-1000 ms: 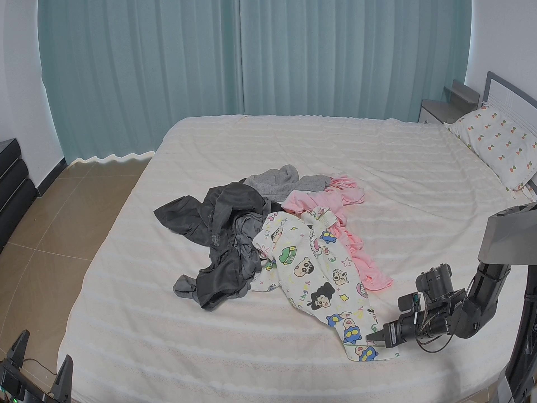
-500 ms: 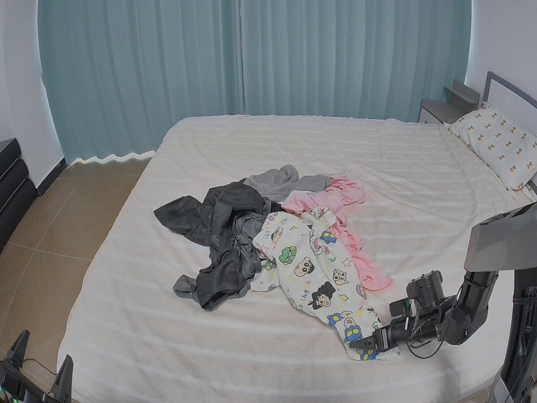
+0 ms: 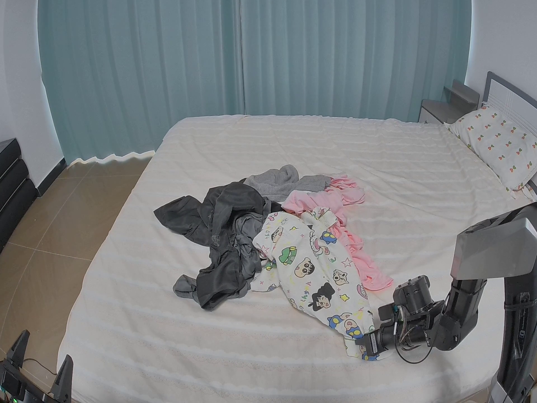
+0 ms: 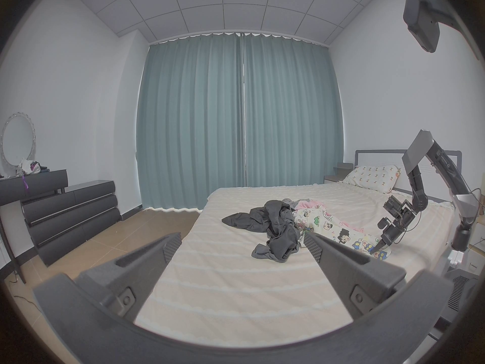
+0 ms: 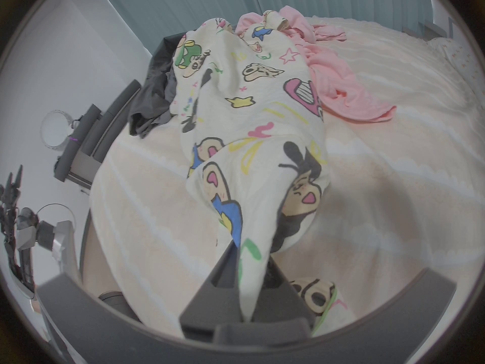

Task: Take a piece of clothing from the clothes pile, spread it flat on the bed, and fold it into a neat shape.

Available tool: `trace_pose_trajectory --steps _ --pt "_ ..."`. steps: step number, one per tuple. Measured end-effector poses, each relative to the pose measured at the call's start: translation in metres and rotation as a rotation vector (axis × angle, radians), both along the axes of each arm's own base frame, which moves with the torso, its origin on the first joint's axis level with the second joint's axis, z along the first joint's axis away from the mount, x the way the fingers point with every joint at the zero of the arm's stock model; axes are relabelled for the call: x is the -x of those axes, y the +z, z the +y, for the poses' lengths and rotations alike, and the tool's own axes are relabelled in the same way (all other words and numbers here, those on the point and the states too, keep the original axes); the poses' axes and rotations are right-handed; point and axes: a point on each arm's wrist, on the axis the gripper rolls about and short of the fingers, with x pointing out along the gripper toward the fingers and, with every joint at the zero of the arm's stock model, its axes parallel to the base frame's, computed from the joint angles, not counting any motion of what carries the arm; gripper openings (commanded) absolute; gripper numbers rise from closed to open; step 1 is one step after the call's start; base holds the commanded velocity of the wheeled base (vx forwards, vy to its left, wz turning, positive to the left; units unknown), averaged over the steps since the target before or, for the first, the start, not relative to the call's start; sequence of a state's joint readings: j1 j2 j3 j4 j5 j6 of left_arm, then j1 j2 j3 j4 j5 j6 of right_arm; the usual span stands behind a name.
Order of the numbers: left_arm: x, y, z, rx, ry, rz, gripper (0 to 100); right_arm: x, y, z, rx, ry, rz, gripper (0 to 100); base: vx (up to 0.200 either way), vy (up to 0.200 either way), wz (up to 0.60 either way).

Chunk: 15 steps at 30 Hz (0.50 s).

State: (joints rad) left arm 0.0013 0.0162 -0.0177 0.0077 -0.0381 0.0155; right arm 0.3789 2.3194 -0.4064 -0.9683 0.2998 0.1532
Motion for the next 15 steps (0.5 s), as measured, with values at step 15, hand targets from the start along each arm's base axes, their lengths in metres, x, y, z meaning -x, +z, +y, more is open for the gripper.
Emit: trace_pose_trajectory --steps 15 --pt "0.000 0.000 0.000 -0.009 -0.002 -0.002 100 0.015 0.080 -0.030 -0.404 0.010 -0.306 0 0.000 0.000 0.00"
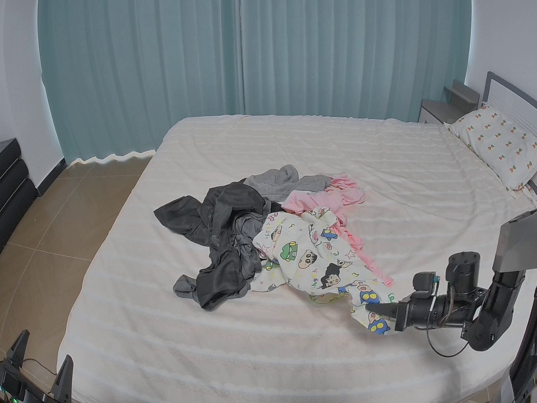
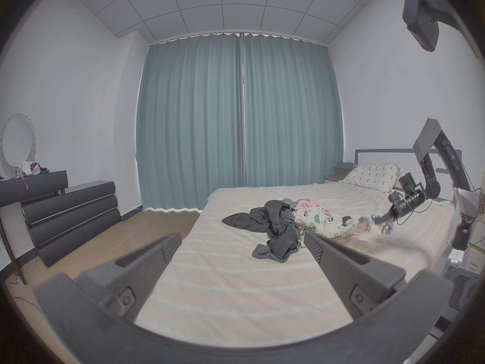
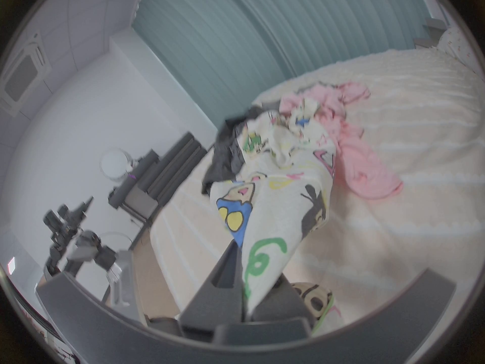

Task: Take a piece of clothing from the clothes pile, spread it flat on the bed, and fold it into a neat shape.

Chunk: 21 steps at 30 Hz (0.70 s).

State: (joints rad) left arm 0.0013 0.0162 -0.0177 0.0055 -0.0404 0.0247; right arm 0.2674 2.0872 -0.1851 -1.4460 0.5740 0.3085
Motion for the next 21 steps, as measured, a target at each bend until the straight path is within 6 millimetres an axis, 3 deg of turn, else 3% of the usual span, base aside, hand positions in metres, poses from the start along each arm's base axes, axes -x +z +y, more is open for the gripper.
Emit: trace_pose_trajectory --steps 10,13,16,21 --pt "0.000 0.006 0.000 -0.010 -0.005 -0.022 100 0.013 0.060 -0.002 -0.099 0.002 -0.233 0 0.000 0.000 0.00" --pt "0.003 0.030 0.000 0.060 -0.015 -0.080 100 0.014 0.073 0.000 -0.116 0.010 -0.286 0 0.000 0.000 0.00" --pt "0.005 0.066 -0.001 0.129 -0.059 -0.144 100 0.012 0.085 0.005 -0.129 0.021 -0.321 0 0.000 0.000 0.00" --pt "-0.013 0.111 -0.004 0.157 -0.230 -0.087 100 0.005 0.108 0.019 -0.148 0.041 -0.354 0 0.000 0.000 0.00"
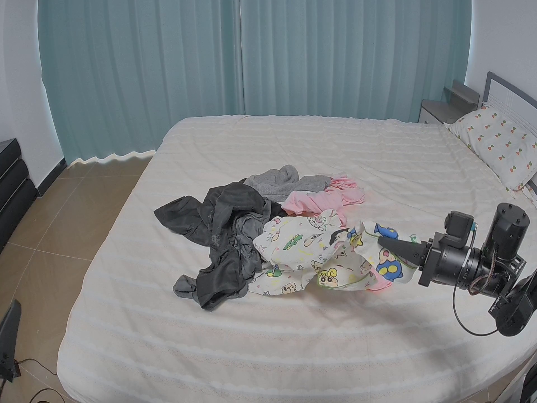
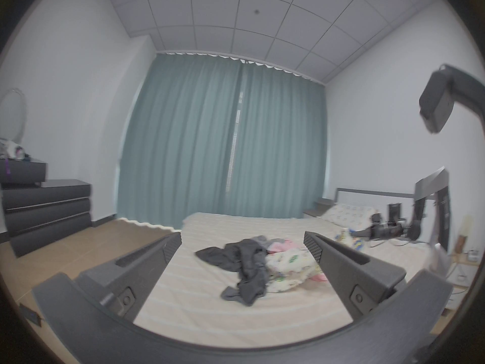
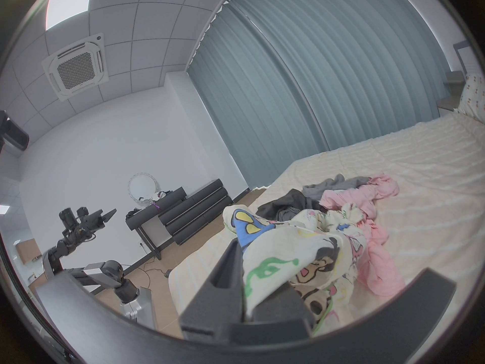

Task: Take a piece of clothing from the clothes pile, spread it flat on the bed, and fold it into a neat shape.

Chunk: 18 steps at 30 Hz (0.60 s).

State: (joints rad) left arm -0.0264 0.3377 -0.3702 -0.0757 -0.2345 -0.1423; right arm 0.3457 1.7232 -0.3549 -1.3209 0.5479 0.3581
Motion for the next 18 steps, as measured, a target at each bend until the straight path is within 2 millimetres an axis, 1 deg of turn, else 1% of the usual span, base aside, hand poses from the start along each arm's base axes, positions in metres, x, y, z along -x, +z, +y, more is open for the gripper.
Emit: trace_pose_trajectory --steps 4,9,13,18 --pt "-0.031 0.012 -0.004 -0.027 -0.124 0.123 100 -0.003 0.020 0.013 -0.027 0.017 -0.032 0 0.000 0.000 0.00" --pt "-0.079 0.012 -0.014 -0.063 -0.275 0.302 100 -0.001 0.042 0.027 -0.068 0.043 -0.057 0 0.000 0.000 0.00" --pt "-0.116 0.002 -0.029 -0.089 -0.381 0.424 100 0.002 0.055 0.036 -0.095 0.064 -0.065 0 0.000 0.000 0.00" --pt "-0.160 -0.021 -0.054 -0.125 -0.485 0.551 100 0.009 0.066 0.045 -0.118 0.092 -0.062 0 0.000 0.000 0.00"
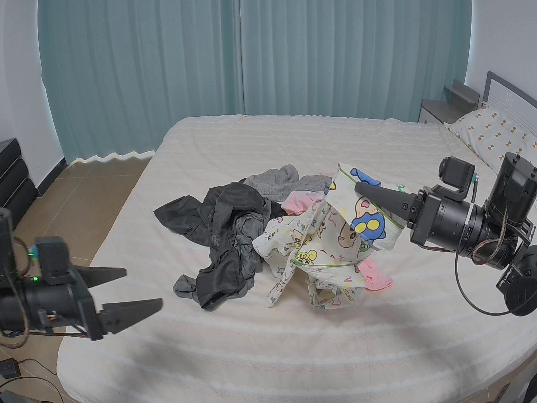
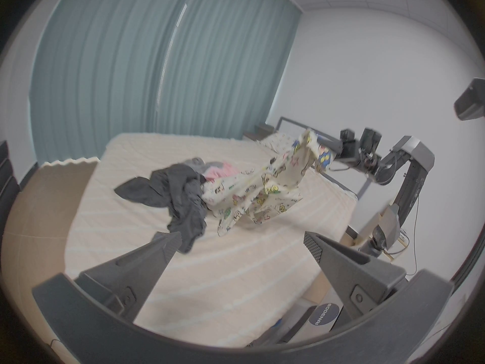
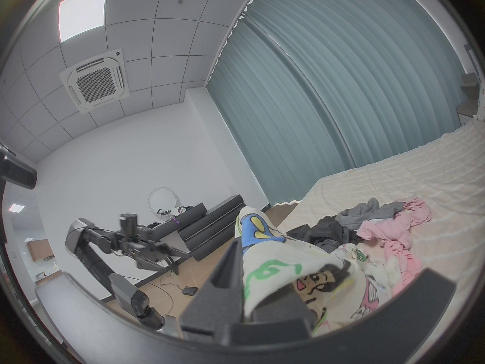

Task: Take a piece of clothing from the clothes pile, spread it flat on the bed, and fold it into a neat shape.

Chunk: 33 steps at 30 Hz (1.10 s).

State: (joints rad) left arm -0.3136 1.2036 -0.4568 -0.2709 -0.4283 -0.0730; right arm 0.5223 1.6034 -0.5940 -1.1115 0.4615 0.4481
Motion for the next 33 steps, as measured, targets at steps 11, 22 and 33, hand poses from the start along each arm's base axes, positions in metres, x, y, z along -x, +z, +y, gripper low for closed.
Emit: trace_pose_trajectory --steps 11,22,33 --pt "-0.074 -0.067 -0.080 0.015 -0.108 0.061 100 0.021 0.019 0.018 -0.027 0.085 0.051 0 0.000 0.000 0.00" --pt "-0.100 -0.127 -0.146 0.129 0.008 0.075 100 0.035 0.032 0.028 -0.050 0.149 0.070 0 0.000 0.000 0.00" --pt "-0.137 -0.169 -0.167 0.118 0.204 0.016 100 0.036 0.034 0.030 -0.072 0.160 0.095 0 0.000 0.000 0.00"
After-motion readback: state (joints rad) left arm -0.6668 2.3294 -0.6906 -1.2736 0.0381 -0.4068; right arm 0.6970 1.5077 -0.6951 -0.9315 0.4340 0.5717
